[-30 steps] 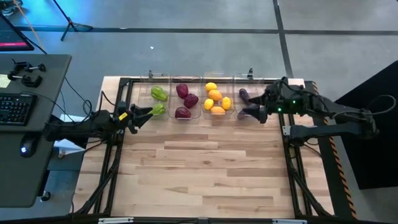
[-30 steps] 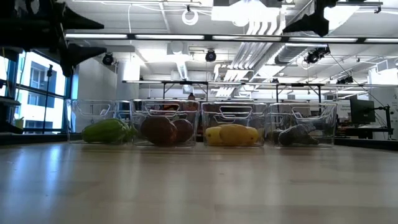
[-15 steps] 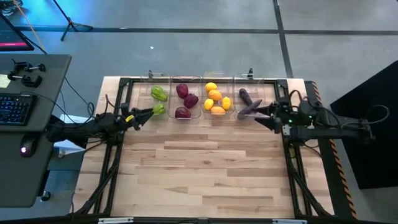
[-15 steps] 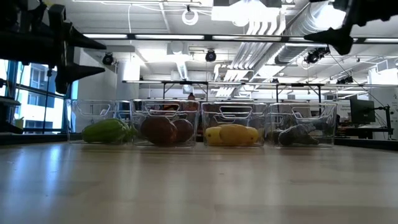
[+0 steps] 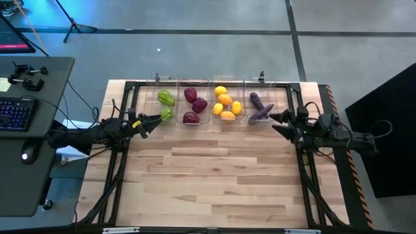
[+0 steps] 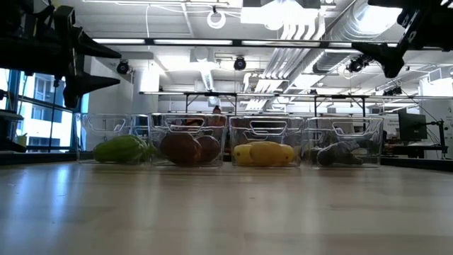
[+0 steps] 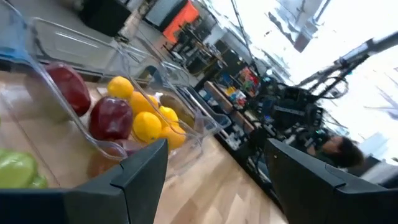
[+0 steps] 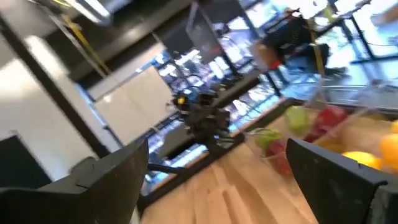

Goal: Sort produce into baskets
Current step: Return to Home Position

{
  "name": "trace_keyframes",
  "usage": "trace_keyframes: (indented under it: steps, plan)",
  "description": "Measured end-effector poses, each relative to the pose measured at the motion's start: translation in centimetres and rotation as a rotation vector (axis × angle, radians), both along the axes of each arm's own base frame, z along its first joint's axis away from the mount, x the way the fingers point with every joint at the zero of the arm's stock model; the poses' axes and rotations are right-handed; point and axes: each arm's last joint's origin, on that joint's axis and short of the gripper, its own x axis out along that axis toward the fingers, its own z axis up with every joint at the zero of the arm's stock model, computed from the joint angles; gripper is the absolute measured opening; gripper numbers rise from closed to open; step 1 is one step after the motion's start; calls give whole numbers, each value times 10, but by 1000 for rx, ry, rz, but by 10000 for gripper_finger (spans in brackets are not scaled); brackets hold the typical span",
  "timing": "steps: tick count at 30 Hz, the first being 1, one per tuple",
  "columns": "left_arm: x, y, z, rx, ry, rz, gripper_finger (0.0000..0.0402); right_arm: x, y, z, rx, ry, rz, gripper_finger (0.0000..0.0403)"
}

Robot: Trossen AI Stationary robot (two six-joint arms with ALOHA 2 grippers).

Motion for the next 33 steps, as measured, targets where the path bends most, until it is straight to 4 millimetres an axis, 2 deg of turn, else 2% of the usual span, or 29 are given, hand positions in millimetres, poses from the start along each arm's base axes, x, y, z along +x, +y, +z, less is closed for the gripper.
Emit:
trace_keyframes:
  steps: [7, 13, 15, 19, 33]
  plan:
    - [0, -1, 0, 45, 23, -27, 252, 15, 2, -35, -11, -93, 104, 369]
    - [0, -1, 0, 89, 45, -28, 252, 16, 0, -37, -114, -71, 28, 369]
    - [0, -1, 0, 89, 44, -28, 252, 16, -1, -41, -92, -34, -12, 369]
    - [0, -1, 0, 89, 45, -28, 252, 18, -1, -60, -36, 158, 8, 369]
    - [0, -1, 0, 90, 46, -29, 252, 18, 0, -60, -40, 156, 49, 369]
